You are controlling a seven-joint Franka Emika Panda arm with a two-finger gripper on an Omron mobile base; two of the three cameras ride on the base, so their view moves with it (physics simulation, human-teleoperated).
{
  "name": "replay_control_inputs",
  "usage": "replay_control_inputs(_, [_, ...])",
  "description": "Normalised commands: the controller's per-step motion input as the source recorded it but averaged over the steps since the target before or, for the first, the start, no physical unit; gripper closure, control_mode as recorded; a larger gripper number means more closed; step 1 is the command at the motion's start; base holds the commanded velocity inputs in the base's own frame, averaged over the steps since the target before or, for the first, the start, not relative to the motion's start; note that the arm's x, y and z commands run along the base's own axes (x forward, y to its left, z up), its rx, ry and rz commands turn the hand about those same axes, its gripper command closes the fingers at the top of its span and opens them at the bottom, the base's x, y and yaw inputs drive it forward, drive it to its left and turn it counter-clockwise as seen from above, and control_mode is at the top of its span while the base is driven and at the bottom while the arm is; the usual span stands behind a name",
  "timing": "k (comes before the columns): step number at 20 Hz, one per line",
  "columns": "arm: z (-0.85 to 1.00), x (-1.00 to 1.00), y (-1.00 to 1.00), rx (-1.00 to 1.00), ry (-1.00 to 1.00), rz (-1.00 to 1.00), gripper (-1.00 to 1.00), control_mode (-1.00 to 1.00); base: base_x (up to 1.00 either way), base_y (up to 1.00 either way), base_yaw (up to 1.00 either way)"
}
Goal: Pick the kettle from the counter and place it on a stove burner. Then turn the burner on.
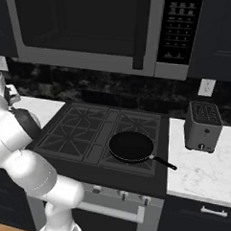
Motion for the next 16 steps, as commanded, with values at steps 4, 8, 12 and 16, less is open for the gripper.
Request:
replay_control_inputs(4, [-0.23,0.31,0.04,-0.03,0.0,0.0,-1.0,-1.0,0.0,0.0,0.0])
replay_control_inputs(8, [-0.3,0.28,0.08,-0.02,0.01,0.0,-1.0,-1.0,0.0,0.0,0.0])
replay_control_inputs(12, [-0.3,0.33,0.1,-0.01,0.01,0.0,-1.0,-1.0,0.0,0.0,0.0])
replay_control_inputs(16, [-0.22,0.36,0.11,0.0,0.0,0.0,-1.0,-1.0,0.0,0.0,0.0])
